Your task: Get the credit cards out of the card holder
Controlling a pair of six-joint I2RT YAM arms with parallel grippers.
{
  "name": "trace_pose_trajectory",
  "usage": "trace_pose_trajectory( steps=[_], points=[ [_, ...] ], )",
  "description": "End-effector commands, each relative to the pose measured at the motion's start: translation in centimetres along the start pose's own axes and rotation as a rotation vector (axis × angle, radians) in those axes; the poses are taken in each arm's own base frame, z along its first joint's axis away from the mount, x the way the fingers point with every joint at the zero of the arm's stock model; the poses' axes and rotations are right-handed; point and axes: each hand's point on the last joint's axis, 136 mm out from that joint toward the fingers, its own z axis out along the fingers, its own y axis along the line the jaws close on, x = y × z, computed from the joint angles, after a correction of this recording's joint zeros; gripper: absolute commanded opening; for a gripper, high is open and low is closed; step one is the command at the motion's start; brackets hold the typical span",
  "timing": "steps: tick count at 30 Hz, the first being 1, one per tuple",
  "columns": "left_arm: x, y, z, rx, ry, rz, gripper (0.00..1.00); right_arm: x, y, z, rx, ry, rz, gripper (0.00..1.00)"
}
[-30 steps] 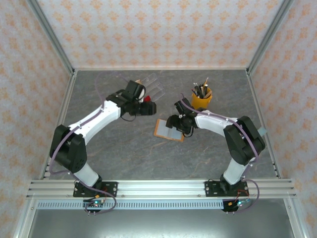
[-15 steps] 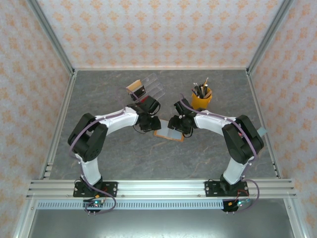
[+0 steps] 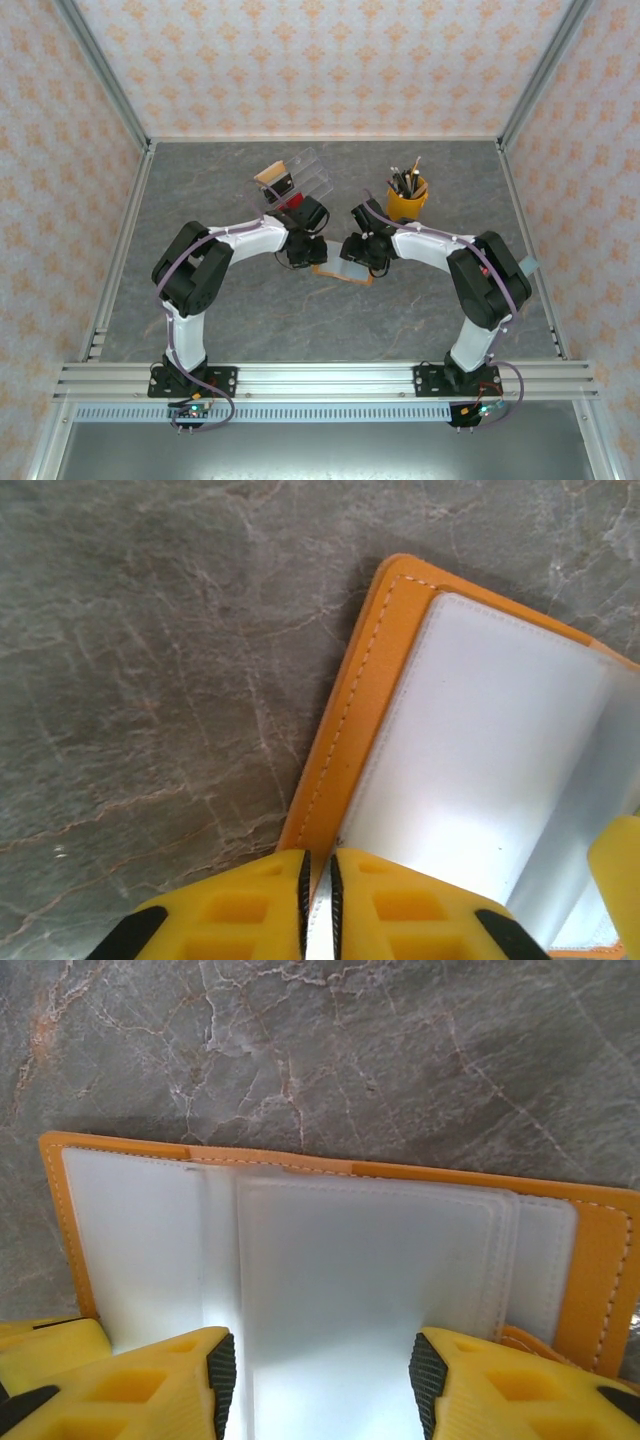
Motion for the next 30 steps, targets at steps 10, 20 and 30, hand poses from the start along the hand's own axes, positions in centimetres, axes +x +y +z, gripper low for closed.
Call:
trace_pose_trajectory(
  steps=[10, 20, 30],
  points=[
    [1.0, -3.8, 0.0, 0.169, 0.081, 0.093, 0.06, 2.0, -2.8, 2.0, 0.108, 0.077, 0.008, 0.46],
    [-1.4, -3.7, -5.8, 0.159, -0.064, 0.131, 0.18, -1.1, 1.4, -4.3, -0.043, -0.092, -0.075, 0.54],
    [-6.6, 6.5, -18.4, -0.152, -0.501, 0.029, 0.79, -7.8, -0.9, -16.4, 0.050, -0.583, -0.119, 0.97]
  ],
)
